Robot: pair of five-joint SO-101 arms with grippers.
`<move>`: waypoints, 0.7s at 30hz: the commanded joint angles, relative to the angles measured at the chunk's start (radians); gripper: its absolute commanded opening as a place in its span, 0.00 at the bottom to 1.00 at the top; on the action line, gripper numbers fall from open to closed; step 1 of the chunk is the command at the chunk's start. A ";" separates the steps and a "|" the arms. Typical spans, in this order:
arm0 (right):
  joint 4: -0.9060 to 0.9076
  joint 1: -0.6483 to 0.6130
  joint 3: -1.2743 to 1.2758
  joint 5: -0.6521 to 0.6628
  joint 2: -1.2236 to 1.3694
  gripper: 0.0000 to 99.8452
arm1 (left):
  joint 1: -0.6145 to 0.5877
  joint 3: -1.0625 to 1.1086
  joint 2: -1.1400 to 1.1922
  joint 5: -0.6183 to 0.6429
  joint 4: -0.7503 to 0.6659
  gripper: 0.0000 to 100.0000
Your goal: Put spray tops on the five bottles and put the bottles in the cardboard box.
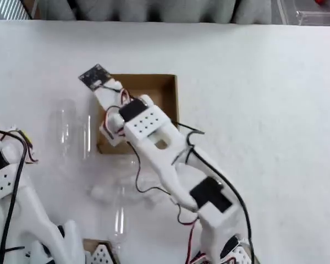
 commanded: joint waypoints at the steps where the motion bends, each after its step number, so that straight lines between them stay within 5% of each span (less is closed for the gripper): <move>1: -0.019 -0.016 -0.155 -0.009 0.082 0.28 | -0.008 -0.058 0.002 -0.005 -0.025 0.02; 7: 0.018 -0.018 -0.333 -0.002 0.269 0.28 | -0.008 -0.058 0.002 -0.005 -0.025 0.02; 12: 0.058 -0.001 -0.394 0.000 0.312 0.13 | -0.005 -0.058 0.002 -0.005 -0.025 0.02; 21: 0.148 0.077 -0.456 -0.008 0.334 0.03 | -0.005 -0.058 0.002 -0.005 -0.025 0.02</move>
